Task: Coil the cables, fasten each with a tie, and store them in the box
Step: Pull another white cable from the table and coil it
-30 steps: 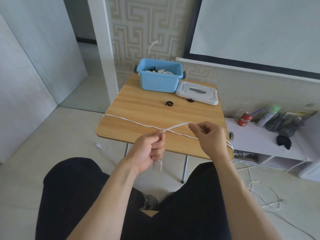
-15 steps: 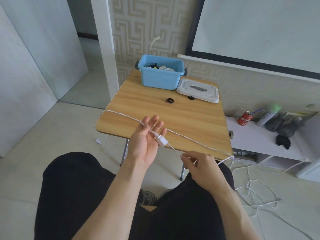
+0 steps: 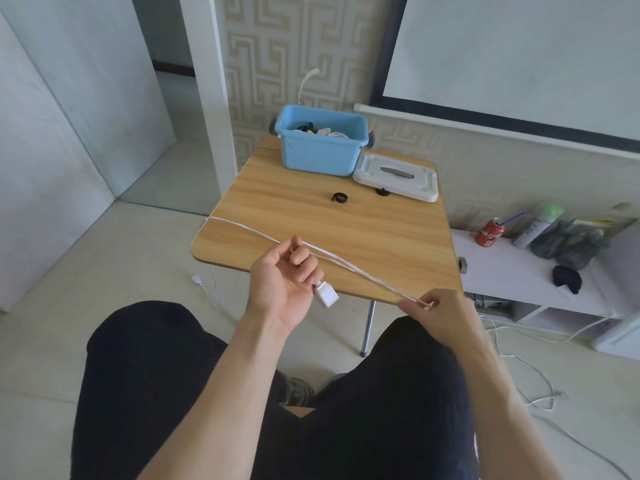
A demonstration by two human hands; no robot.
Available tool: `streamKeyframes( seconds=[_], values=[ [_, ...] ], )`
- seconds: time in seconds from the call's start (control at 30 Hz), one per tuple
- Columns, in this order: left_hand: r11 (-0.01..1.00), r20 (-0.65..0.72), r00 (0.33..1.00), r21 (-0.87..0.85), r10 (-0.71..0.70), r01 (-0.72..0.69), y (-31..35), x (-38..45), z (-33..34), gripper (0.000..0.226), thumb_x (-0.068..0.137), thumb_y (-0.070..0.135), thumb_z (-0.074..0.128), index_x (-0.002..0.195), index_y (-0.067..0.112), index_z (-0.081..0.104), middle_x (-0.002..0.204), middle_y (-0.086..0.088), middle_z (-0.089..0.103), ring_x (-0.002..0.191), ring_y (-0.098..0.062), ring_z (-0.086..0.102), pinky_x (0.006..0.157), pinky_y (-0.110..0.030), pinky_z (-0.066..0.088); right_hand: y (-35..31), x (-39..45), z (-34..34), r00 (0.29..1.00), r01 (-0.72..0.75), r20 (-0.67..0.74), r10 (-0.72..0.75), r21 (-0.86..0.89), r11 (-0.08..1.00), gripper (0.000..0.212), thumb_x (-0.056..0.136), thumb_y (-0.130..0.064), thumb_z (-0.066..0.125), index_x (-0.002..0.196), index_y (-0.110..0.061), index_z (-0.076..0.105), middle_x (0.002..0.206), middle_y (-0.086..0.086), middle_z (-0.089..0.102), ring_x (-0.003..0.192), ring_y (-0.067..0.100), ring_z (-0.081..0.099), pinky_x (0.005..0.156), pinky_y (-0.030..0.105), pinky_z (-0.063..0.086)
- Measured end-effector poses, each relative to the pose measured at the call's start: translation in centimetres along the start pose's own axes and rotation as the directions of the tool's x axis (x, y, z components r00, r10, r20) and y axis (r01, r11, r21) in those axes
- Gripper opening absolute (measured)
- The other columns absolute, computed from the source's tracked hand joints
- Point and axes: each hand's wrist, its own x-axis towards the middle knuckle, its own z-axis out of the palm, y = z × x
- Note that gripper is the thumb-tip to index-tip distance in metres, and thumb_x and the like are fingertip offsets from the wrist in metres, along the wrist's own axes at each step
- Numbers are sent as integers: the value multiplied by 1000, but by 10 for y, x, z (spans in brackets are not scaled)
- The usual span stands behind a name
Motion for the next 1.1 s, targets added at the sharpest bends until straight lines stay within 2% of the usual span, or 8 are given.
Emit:
streamKeyframes(
  seconds=[0.1, 0.3, 0.43, 0.7, 0.83, 0.97, 1.03, 1.1],
  values=[
    [1000, -18, 1000, 15, -10, 10, -1, 2, -2, 20, 100, 15, 40, 87, 14, 55, 63, 6, 35, 50, -12, 23, 53, -25, 25, 22, 29, 2, 984, -63, 147, 104, -259, 964, 31, 76, -44, 82, 83, -17, 69, 90, 6, 69, 86, 25, 64, 68, 32, 48],
    [996, -19, 999, 71, -43, 44, -7, 9, 3, 20, 100, 13, 39, 86, 14, 54, 61, 6, 36, 47, -12, 24, 52, -25, 23, 35, 52, -4, 994, -101, 10, 106, -225, 969, 38, 67, -29, 87, 93, -18, 62, 86, 5, 64, 74, 23, 60, 58, 31, 42],
    [990, -18, 995, 109, -93, 95, -12, 17, 7, 22, 101, 13, 38, 87, 13, 55, 59, 5, 37, 45, -12, 25, 48, -24, 24, 48, 64, -13, 991, -96, 71, 117, -251, 963, 15, 68, -21, 85, 72, -21, 71, 73, 2, 68, 67, 18, 63, 62, 30, 51],
    [930, -93, 976, 299, -195, 214, -27, 39, 21, 23, 101, 11, 38, 82, 13, 50, 59, 3, 39, 44, -12, 27, 48, -26, 24, 74, 96, -34, 972, -92, 127, 197, -566, 819, 34, 77, -16, 83, 97, -12, 57, 78, 1, 57, 84, 28, 63, 68, 30, 44],
    [881, -142, 966, 400, -214, 254, -33, 50, 22, 22, 101, 11, 38, 81, 15, 47, 61, 1, 46, 47, -14, 30, 51, -27, 25, 70, 119, -42, 972, -234, -45, 231, -116, 965, 23, 94, -15, 63, 110, 2, 60, 92, 15, 67, 96, 35, 70, 78, 40, 57],
    [875, -141, 969, 419, -203, 244, -28, 57, 26, 22, 101, 13, 38, 82, 16, 47, 62, 1, 47, 49, -14, 31, 52, -27, 26, 55, 138, -43, 982, -96, -139, 131, 238, 966, 46, 100, -21, 53, 144, -14, 40, 126, 18, 60, 109, 38, 64, 93, 51, 55],
    [889, -134, 973, 398, -190, 228, -25, 58, 29, 23, 102, 14, 38, 81, 15, 47, 62, 1, 46, 49, -14, 31, 53, -27, 25, 50, 138, -41, 989, -132, -25, 148, 338, 932, 49, 102, -17, 52, 148, -13, 35, 112, 16, 65, 89, 37, 70, 77, 47, 60],
    [908, -121, 976, 361, -180, 212, -22, 57, 29, 26, 103, 17, 37, 79, 15, 48, 62, 1, 46, 48, -14, 30, 52, -27, 25, 50, 129, -42, 988, -144, -4, 155, 331, 932, 32, 101, -16, 54, 128, 0, 56, 88, 11, 72, 62, 26, 66, 57, 35, 53]
  ],
)
